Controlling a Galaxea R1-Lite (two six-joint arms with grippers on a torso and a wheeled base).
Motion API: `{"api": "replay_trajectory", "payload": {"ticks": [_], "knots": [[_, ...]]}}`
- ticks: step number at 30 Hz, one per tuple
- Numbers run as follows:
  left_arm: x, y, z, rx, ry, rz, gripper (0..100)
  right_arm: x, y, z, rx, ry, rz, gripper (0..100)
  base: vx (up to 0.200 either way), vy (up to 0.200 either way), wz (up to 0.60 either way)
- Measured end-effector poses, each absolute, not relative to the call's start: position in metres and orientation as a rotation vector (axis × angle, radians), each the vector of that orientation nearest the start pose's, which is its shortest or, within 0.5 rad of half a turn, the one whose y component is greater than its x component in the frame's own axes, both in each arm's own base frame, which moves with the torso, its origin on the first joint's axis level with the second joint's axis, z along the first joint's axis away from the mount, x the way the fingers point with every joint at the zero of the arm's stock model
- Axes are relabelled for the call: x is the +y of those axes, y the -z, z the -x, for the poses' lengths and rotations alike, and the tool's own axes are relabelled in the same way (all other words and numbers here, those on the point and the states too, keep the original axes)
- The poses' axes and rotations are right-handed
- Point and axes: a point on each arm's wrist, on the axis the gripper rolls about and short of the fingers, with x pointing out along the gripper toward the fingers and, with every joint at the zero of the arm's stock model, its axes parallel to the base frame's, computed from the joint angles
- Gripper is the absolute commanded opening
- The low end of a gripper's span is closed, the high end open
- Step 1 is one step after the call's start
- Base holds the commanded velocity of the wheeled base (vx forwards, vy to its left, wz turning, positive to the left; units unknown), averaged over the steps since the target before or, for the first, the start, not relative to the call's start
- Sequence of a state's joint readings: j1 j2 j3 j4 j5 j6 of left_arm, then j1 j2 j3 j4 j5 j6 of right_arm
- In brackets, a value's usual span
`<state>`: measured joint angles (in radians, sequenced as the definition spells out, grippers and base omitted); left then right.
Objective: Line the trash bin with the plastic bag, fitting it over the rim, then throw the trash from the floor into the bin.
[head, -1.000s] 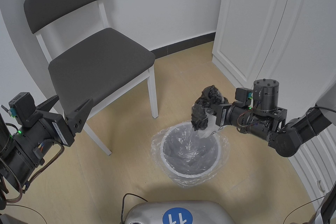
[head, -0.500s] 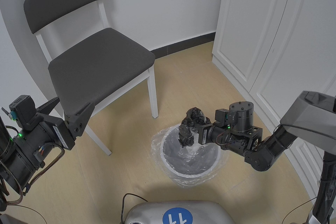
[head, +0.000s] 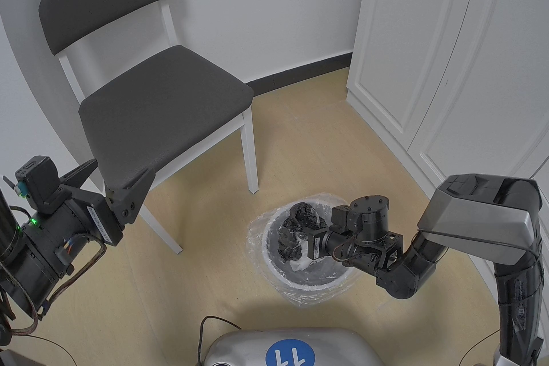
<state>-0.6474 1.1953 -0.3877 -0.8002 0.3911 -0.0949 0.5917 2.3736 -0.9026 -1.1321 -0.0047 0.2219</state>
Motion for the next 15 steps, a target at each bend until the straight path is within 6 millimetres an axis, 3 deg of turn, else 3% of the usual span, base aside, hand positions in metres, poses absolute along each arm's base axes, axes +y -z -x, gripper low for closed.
{"api": "replay_trajectory", "payload": {"ticks": [15], "knots": [[-0.093, -0.208, -0.139, 0.008, 0.252, 0.098, 100, 0.216, 0.025, -0.359, 0.403, -0.489, -0.107, 0, 0.000, 0.000, 0.00]]}}
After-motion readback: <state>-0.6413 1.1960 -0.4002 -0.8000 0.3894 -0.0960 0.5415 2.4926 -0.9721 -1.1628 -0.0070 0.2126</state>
